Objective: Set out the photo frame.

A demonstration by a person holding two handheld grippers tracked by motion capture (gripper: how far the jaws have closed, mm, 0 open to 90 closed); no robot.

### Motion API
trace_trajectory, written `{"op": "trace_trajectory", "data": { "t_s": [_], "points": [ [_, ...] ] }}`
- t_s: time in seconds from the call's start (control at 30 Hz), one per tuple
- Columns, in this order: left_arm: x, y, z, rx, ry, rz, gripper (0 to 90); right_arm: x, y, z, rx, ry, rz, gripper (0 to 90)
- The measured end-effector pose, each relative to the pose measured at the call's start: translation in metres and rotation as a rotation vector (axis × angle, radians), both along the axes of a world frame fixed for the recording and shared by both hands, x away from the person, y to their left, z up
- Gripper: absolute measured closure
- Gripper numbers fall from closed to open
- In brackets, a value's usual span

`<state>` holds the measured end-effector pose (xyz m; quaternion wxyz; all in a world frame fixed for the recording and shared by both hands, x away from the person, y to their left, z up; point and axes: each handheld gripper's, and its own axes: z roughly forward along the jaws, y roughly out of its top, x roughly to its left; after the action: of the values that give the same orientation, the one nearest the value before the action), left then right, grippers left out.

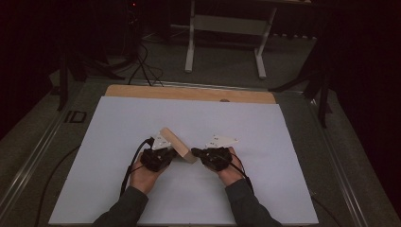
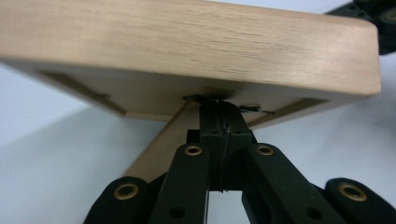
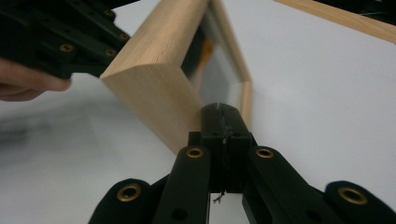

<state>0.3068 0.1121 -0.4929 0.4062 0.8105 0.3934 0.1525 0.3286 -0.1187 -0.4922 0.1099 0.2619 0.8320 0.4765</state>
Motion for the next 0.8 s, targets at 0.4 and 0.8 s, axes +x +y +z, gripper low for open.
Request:
{"op": "trace_trajectory", "data": {
  "t_s": [0.4, 0.8],
  "points": [
    [0.006, 0.009, -0.003, -0.03, -0.002, 0.041, 89.5, -0.009, 0.016, -0.002, -0.007, 0.002, 0.047, 89.9],
    [0.01, 0.013, -0.006, -0.039, 0.008, 0.072, 81.8, -0.012, 0.023, -0.001, -0.011, -0.008, 0.051, 84.5]
  ]
}}
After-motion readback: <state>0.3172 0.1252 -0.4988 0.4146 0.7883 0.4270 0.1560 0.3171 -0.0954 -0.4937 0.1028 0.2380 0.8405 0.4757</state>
